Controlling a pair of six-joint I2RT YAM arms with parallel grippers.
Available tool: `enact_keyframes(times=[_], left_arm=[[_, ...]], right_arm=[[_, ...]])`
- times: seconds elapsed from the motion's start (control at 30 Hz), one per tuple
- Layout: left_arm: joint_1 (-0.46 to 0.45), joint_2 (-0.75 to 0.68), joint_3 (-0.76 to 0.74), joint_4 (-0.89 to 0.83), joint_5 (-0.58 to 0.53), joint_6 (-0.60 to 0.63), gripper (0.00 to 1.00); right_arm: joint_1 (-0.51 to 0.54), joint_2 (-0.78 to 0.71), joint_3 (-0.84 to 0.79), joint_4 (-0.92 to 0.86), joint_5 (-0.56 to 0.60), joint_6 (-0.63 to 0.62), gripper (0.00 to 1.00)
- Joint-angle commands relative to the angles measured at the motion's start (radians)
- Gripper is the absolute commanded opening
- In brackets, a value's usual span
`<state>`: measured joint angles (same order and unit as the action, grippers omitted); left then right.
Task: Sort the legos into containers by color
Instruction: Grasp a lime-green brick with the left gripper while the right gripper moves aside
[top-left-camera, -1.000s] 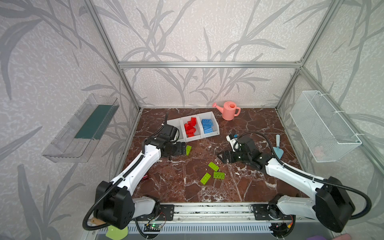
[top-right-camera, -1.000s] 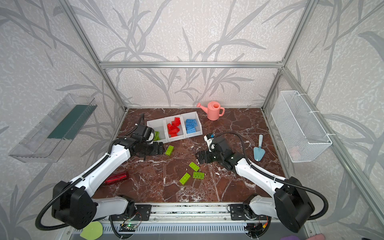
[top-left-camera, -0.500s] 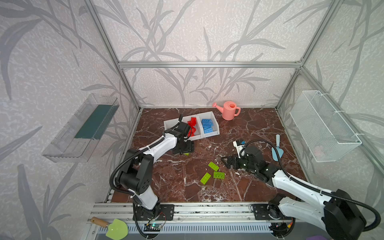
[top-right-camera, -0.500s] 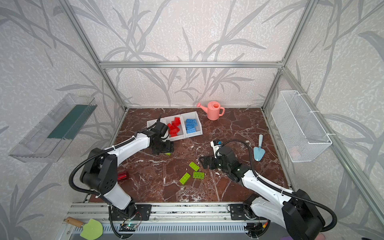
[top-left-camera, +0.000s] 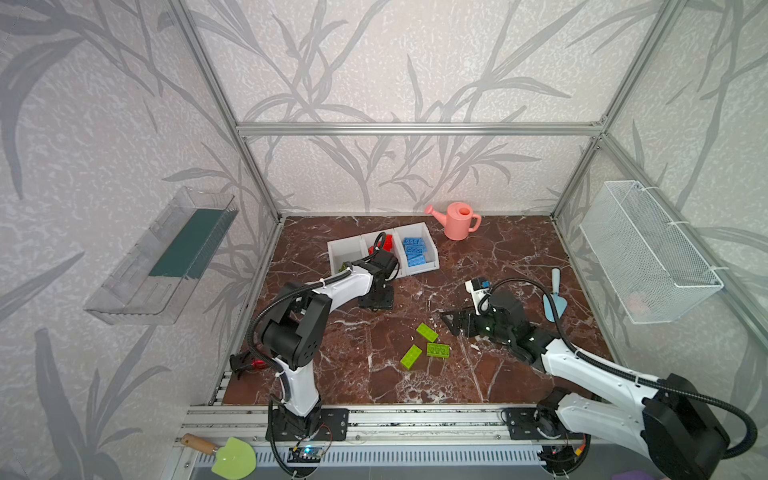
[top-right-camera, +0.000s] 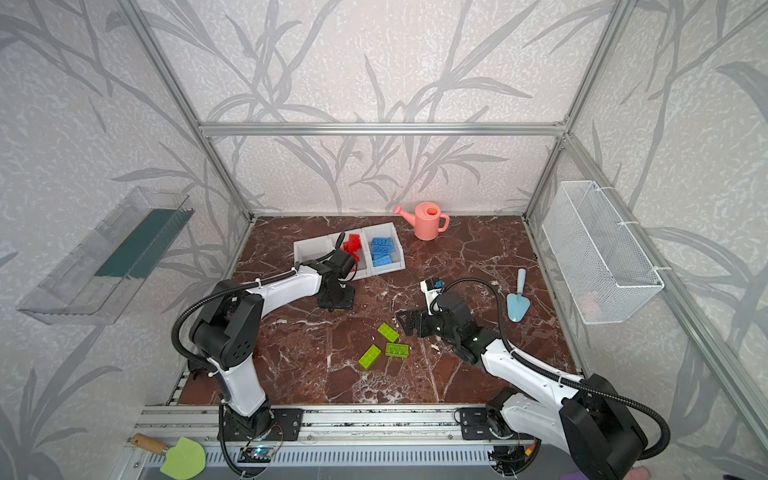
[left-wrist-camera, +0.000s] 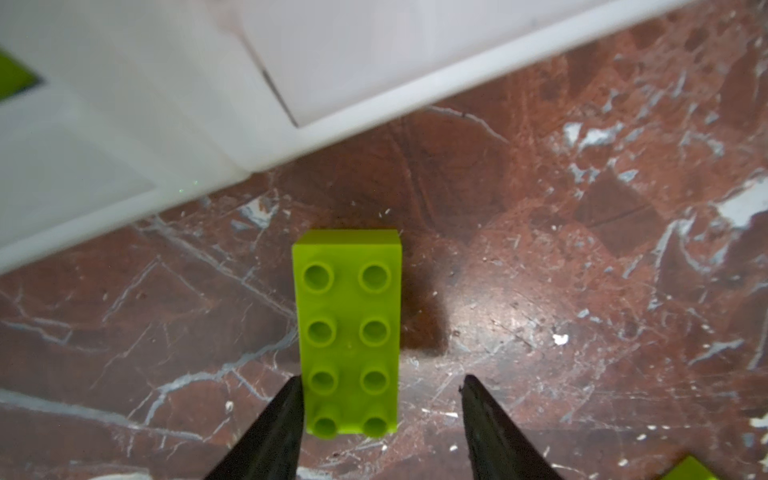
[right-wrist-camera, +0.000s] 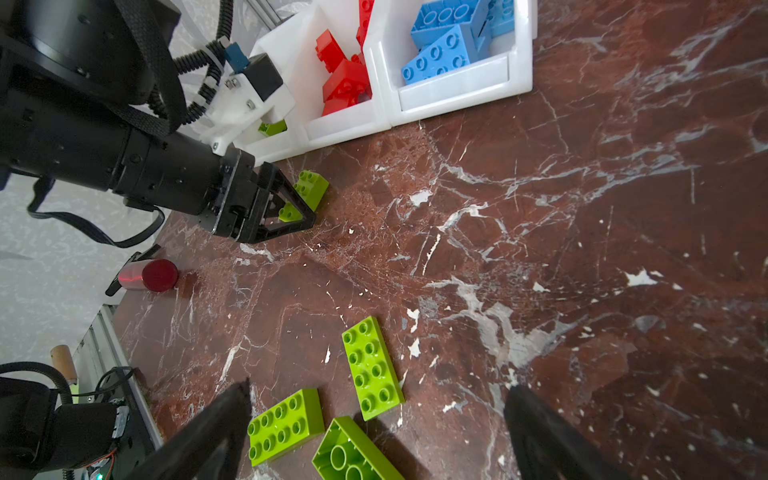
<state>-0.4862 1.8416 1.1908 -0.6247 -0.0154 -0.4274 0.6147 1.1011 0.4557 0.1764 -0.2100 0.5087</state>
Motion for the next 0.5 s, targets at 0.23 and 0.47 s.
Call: enact_keyframes(times=[0.23, 0.47], left_arm=[[-0.008, 0.02, 0.029, 0.004, -0.068, -0.006, 0.36], [-0.019, -0.069, -0.015, 0.045, -0.079, -0.031, 0.27]], right_arm=[[0.002, 0.047, -0.012, 0.053, 0.021, -0.005, 0.96], [0.001, 0.009, -0.075, 0.146, 0.089, -0.01, 0.95]])
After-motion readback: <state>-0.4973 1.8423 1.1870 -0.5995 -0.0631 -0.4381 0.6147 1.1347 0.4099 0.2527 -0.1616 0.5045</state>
